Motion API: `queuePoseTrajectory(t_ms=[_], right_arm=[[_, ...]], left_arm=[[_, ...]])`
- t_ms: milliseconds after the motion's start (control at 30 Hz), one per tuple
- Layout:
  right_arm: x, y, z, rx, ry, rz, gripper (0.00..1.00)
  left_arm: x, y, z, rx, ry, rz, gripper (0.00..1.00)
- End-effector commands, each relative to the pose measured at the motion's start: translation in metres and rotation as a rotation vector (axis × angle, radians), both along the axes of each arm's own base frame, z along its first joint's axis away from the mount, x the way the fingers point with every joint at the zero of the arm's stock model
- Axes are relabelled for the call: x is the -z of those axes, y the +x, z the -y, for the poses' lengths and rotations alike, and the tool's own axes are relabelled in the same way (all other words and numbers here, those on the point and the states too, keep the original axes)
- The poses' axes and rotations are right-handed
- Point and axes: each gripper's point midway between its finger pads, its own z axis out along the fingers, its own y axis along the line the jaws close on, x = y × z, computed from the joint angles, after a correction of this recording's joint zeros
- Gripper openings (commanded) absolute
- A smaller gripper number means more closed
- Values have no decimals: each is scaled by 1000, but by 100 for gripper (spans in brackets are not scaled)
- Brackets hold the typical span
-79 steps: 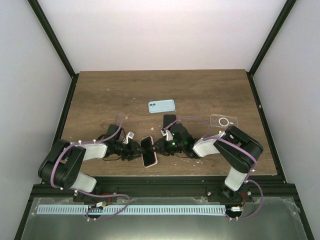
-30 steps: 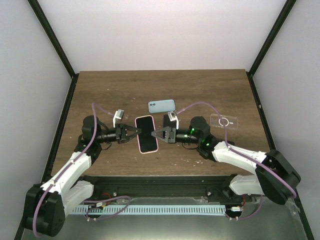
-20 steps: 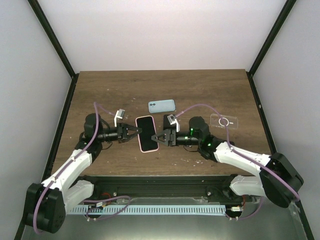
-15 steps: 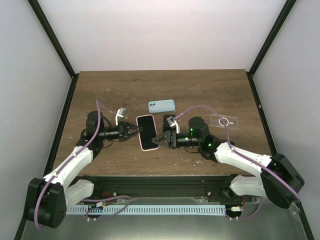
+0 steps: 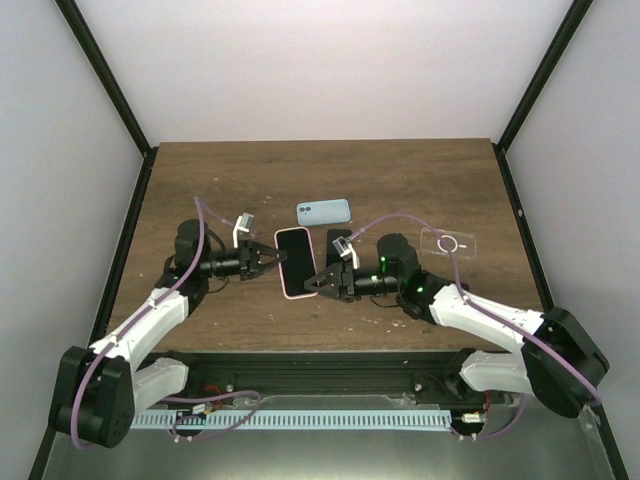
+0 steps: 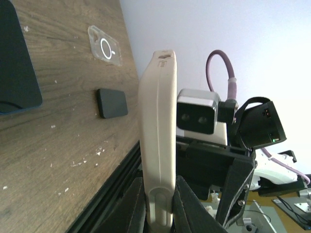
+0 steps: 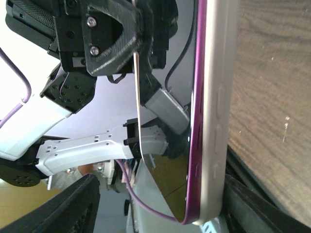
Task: Put the phone into the phone case
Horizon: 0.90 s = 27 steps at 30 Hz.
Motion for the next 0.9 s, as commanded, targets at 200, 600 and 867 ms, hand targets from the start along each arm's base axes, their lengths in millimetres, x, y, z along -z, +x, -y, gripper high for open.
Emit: queuePoseTrajectory(t_ms=[200, 600, 867], right_arm=[[-16, -9, -3, -67, 56, -8, 55], [-23, -2, 3, 15, 84, -7, 13], [-24, -5, 3, 12, 120, -47, 1]], left_arm=[[-41, 12, 1, -22, -54, 175, 0], [-30, 10, 1, -4, 21, 162, 0], [-24, 7, -2, -7, 76, 178, 0]])
